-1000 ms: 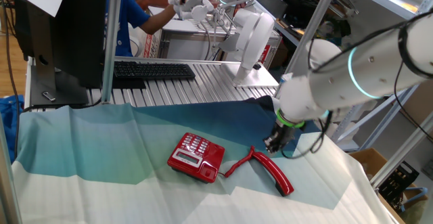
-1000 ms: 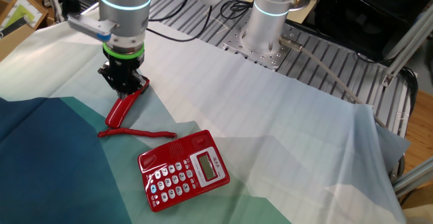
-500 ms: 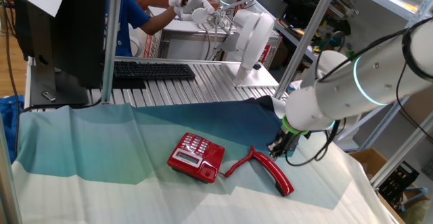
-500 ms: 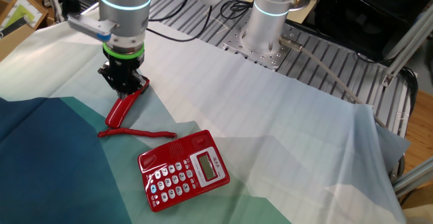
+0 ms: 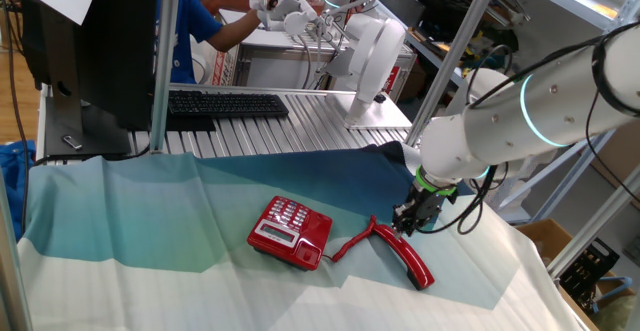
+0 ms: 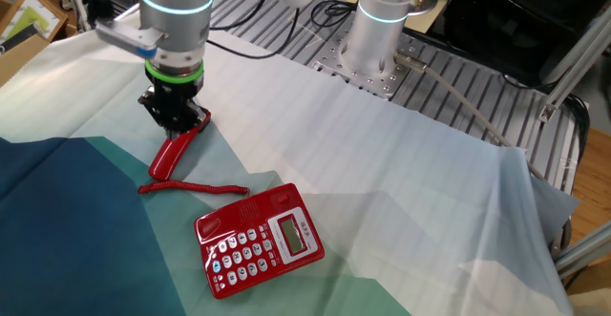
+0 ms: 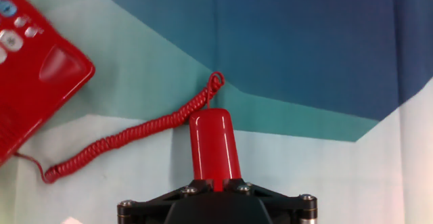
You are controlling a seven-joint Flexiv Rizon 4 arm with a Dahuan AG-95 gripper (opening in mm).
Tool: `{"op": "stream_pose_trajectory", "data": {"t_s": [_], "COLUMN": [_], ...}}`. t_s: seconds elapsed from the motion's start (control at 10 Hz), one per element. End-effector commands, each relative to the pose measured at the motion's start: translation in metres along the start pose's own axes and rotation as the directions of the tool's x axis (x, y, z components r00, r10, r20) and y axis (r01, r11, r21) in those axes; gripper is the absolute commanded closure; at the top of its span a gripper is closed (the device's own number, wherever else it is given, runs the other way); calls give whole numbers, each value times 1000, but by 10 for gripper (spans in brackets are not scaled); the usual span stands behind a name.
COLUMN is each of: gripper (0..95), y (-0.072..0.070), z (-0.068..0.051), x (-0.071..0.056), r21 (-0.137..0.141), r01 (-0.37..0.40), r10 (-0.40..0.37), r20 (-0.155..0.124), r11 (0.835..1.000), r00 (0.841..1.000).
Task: Place the handset of the telephone on the corresponding phone cradle
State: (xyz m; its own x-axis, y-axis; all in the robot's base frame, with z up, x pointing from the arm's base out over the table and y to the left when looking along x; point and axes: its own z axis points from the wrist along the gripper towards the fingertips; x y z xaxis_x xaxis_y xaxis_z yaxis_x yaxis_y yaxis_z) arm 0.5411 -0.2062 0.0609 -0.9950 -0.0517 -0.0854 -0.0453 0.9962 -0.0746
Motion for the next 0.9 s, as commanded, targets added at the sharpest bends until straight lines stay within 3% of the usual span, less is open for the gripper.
{"op": "stream_pose_trajectory", "data": {"t_s": [0.1, 0.3, 0.6, 0.9], "gripper": [190, 190, 190, 190], "y": [0, 1, 2, 4], "z": [1, 1, 3, 5], "x": [2, 2, 4, 7], "r21": [1, 20, 17, 8], "r01": [11, 98, 161, 168], "r10": [-11, -98, -161, -168], "r20": [5, 14, 20, 16], "r11": [1000, 995, 987, 986], "r00": [1000, 995, 987, 986]}}
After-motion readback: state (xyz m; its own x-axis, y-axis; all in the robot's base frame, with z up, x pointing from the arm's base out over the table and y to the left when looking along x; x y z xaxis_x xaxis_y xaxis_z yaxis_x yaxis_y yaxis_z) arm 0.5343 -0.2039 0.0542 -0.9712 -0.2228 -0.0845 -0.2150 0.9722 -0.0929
